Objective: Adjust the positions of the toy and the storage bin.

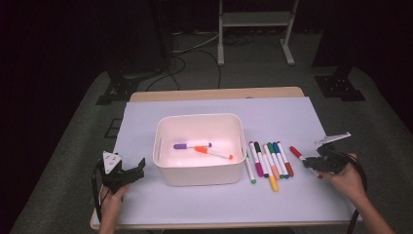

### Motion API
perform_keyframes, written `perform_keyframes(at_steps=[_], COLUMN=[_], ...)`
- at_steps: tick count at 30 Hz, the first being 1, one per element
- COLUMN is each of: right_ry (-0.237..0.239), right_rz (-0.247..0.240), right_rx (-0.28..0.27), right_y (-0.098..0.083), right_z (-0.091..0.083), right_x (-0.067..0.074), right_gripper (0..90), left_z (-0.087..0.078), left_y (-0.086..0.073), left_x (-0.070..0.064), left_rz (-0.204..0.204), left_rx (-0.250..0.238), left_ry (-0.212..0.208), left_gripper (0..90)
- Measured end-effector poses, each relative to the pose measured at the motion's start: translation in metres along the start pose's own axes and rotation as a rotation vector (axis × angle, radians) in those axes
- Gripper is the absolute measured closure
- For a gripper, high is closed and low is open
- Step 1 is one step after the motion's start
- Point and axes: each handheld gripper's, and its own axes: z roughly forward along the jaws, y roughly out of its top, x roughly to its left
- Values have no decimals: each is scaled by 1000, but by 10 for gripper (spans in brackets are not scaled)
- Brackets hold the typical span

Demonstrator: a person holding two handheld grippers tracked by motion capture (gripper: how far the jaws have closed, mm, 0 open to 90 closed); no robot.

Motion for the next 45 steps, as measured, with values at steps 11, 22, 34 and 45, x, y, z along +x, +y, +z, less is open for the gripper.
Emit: perform_keyframes(at_steps=[11, 22, 34, 45], right_ry=[46, 181, 251, 326], right_rz=[24, -31, -156, -283], right_rx=[-3, -83, -149, -177], right_y=[-2, 23, 66, 110], right_z=[-13, -57, -104, -129], right_x=[-2, 24, 67, 111], right_gripper=[761, 760, 760, 760], left_z=[0, 0, 0, 0], left_y=[0, 0, 0, 0], left_x=[0, 0, 0, 1], left_rz=[-4, -4, -5, -7], left_rx=[1, 2, 2, 2], left_ry=[1, 0, -2, -1], left_gripper=[0, 0, 0, 0])
